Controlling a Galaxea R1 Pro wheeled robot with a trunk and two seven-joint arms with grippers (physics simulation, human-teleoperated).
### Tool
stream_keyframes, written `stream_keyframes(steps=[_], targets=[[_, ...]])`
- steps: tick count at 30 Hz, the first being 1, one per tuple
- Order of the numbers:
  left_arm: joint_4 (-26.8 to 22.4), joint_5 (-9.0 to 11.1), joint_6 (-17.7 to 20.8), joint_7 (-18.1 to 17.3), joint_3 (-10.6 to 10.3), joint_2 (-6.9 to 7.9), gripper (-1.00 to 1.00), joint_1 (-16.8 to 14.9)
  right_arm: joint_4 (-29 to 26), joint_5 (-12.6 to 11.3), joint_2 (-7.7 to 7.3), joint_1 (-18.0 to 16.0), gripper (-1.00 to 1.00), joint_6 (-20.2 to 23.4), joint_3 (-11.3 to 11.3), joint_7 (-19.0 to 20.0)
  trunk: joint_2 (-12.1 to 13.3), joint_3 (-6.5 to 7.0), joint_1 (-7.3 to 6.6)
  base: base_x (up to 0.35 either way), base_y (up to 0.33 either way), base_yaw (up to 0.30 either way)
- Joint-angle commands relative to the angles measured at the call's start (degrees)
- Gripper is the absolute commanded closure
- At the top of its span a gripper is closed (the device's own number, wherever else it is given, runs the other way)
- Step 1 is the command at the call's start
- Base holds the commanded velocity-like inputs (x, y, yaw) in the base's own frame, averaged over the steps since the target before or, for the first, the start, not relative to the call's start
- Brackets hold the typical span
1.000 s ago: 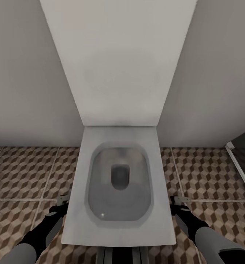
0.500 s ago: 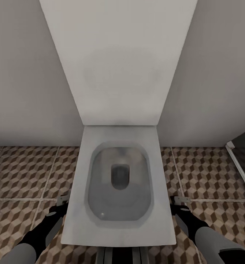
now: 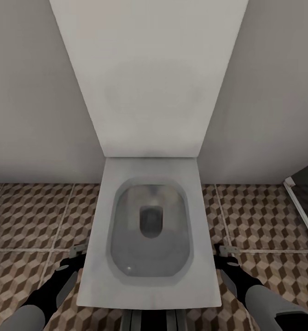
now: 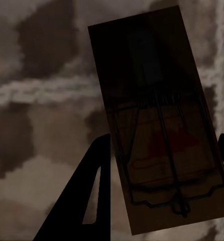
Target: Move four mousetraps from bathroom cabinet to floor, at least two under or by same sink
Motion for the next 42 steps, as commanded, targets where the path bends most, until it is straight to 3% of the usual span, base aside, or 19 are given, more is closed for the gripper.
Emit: stream_keyframes(steps=[1, 8, 16, 42], targets=[[-0.14, 0.29, 0.27, 0.51, -0.38, 0.08, 1.00, -0.01, -0.02, -0.64, -0.03, 0.00, 1.00, 0.09, 0.50, -0.27, -0.01, -0.03, -0.01, 0.000, 0.000, 0.000], [-0.13, 0.26, 0.27, 0.50, -0.22, 0.02, 1.00, -0.01, 0.06, -0.63, -0.03, 0.00, 1.00, -0.06, 0.50, -0.27, -0.01, -0.03, -0.01, 0.000, 0.000, 0.000], [-0.11, 0.22, 0.27, 0.50, -0.20, 0.03, 1.00, -0.01, 0.07, -0.63, -0.03, 0.02, 1.00, -0.03, 0.50, -0.27, -0.12, -1.81, 0.20, 0.000, 0.000, 0.000], [-0.07, 0.22, 0.31, 0.58, -0.12, 0.12, 1.00, -0.01, 0.07, -0.63, -0.11, 0.00, 1.00, -0.05, 0.50, -0.27, -0.12, -1.81, 0.20, 0.000, 0.000, 0.000]])
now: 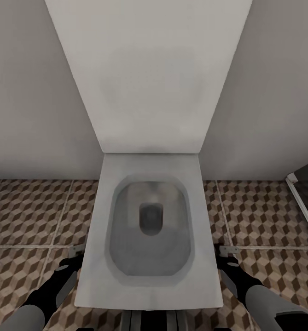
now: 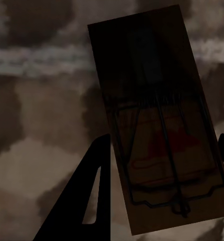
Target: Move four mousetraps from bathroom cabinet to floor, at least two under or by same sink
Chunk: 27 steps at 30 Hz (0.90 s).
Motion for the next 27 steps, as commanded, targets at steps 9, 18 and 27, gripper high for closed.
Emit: stream_keyframes(steps=[9, 18, 27], targets=[[-0.06, 0.14, 0.41, 2.01, -0.66, 0.14, 1.00, -0.01, -0.05, -0.69, -0.04, 0.00, 1.00, 0.08, 0.43, -0.28, -0.01, -0.03, -0.01, 0.000, 0.000, 0.000], [0.88, 0.13, 0.48, 2.28, -0.67, 0.53, 1.00, -0.07, -0.05, -0.69, -0.04, 0.01, 1.00, 0.07, 0.43, -0.28, -0.01, -0.03, -0.01, 0.000, 0.000, 0.000], [3.05, -0.01, 0.40, 2.09, -0.68, 0.55, 1.00, -1.15, -0.05, -0.69, -0.04, -0.02, 1.00, 0.07, 0.43, -0.36, -0.01, -0.03, -0.01, 0.000, 0.000, 0.000]])
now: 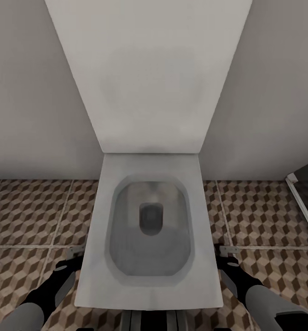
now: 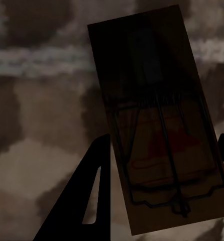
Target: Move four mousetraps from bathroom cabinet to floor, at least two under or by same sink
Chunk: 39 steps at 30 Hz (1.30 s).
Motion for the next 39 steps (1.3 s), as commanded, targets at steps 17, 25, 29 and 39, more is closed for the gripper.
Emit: stream_keyframes(steps=[17, 25, 29, 39], targets=[[-0.54, -0.05, 0.04, 0.35, -0.73, -0.63, 1.00, -0.61, -0.06, -0.69, -0.03, 0.00, 1.00, 0.19, 0.49, -0.28, -0.01, -0.03, -0.01, 0.000, 0.000, 0.000], [-0.64, 0.10, -0.03, 0.39, -0.72, -0.77, 1.00, -0.62, -0.06, -0.73, -0.06, -0.03, 1.00, 0.20, 0.53, -0.28, -0.04, -0.48, 0.04, 0.000, 0.000, 0.000], [-0.65, 0.12, -0.04, 0.25, -0.72, -0.77, 1.00, -0.62, -0.06, -0.73, -0.10, -0.02, 1.00, 0.20, 0.54, -0.28, -0.09, -1.36, 0.15, 0.000, 0.000, 0.000], [-0.66, 0.13, -0.12, 0.24, -0.72, -0.70, 1.00, -0.62, -0.06, -0.74, -0.12, 0.01, 1.00, 0.20, 0.54, -0.28, -0.12, -1.81, 0.20, 0.000, 0.000, 0.000]])
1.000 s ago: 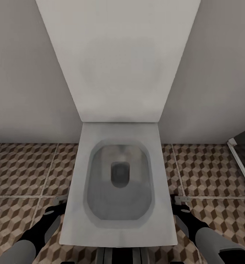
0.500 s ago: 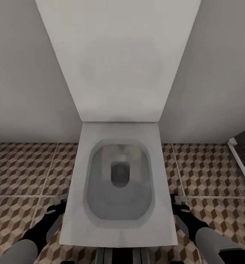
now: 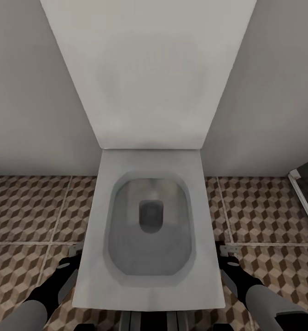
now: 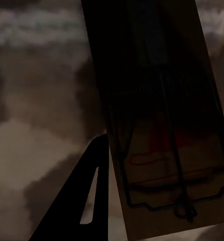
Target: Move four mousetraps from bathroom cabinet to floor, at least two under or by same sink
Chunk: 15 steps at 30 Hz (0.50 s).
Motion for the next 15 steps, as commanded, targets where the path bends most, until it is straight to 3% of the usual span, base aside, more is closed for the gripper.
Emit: stream_keyframes(steps=[1, 15], targets=[[-0.14, 0.26, 0.30, 0.50, -0.48, 0.09, 1.00, -0.01, 0.13, -1.53, -0.03, 0.02, 1.00, 0.11, 0.68, -0.14, -0.01, -0.04, 0.00, 0.000, 0.000, 0.000], [-0.14, 0.26, 0.23, 0.49, -0.48, 0.09, 1.00, -0.01, 0.13, -1.53, -0.03, 0.01, 1.00, 0.11, 0.68, -0.14, -0.01, -0.04, 0.00, 0.000, 0.000, 0.000]])
